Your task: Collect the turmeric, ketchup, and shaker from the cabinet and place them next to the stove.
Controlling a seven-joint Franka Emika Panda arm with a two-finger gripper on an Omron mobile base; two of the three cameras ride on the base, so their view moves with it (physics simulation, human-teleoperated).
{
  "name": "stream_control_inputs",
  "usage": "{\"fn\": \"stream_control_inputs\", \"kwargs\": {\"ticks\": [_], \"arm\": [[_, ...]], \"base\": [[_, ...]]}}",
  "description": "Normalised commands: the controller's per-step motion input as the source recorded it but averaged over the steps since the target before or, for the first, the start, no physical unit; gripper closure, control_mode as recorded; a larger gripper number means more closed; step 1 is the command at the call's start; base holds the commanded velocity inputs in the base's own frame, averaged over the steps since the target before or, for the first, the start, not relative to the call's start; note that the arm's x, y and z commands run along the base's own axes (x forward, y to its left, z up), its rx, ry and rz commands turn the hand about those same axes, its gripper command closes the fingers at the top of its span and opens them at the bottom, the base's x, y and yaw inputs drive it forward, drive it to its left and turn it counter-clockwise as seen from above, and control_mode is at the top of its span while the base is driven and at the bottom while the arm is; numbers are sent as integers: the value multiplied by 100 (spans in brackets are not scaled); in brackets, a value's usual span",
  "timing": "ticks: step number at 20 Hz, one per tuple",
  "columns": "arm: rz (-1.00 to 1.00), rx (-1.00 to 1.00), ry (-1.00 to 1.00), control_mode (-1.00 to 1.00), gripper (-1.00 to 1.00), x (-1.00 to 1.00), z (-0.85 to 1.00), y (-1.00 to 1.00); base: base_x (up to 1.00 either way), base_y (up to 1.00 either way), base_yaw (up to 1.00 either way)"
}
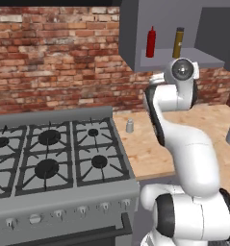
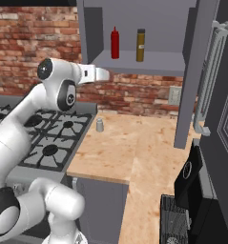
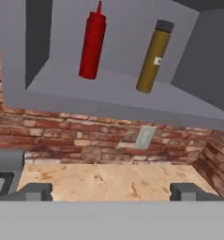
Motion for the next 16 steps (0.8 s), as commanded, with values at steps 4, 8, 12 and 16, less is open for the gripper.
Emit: {"fn": "stream_control_inputs", "kwargs": {"ticks": [4, 8, 12, 16], "arm": [[-9, 5, 12, -100, -100, -26, 10, -49], [0, 7, -8, -100, -100, -33, -6, -40], [0, 6, -9, -100, -100, 0, 18, -38], [0, 6, -7, -100, -100, 16, 24, -33]], "base": [[0, 0, 0], [0, 0, 0], [0, 0, 0], [0, 0, 0]]}}
